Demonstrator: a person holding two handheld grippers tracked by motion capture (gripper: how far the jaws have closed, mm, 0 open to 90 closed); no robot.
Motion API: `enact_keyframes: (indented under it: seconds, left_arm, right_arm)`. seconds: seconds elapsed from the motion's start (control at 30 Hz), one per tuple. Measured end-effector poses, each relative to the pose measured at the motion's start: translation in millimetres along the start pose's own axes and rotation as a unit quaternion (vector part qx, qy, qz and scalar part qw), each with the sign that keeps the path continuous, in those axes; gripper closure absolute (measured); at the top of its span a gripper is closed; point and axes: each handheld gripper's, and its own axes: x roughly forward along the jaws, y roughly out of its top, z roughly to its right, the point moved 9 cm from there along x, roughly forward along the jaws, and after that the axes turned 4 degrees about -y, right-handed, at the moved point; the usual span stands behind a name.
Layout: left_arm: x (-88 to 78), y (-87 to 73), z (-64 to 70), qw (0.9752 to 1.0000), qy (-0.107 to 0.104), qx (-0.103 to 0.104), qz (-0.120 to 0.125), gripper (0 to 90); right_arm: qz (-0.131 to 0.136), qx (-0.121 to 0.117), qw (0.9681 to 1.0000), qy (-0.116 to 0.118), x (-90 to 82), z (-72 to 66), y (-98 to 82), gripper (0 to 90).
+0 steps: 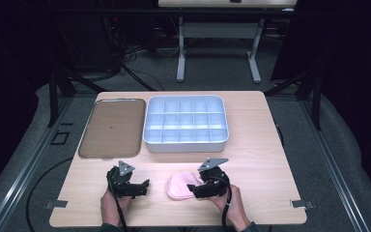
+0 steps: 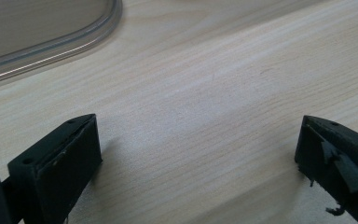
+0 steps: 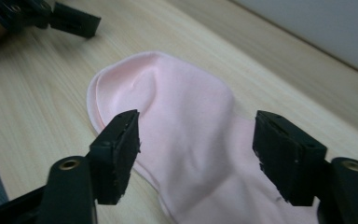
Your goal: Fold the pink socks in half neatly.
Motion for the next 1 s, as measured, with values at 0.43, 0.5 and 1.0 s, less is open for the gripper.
enact_keyframes:
  seconds: [0.43,0.5,1.0]
  left_arm:
    - [-16.3,3.2,6.0,0.9992,-0.011,-0.04,0.002,9.0]
    - [-23.1,9.7,12.9,0.9988,-0.019,-0.041,0.018,11.3]
    - [-16.9,29.3,96.4,0.9908,-0.135,0.002,0.009,43.6]
  right_arm:
    - [0.01,0.029,0.9964,-0.079,-39.9,58.1,-16.9,51.0]
    - [0.007,0.039,0.9959,-0.082,-37.4,61.3,-21.7,53.8]
    - [-0.019,0.04,0.9966,-0.07,-15.3,58.2,-39.3,61.9]
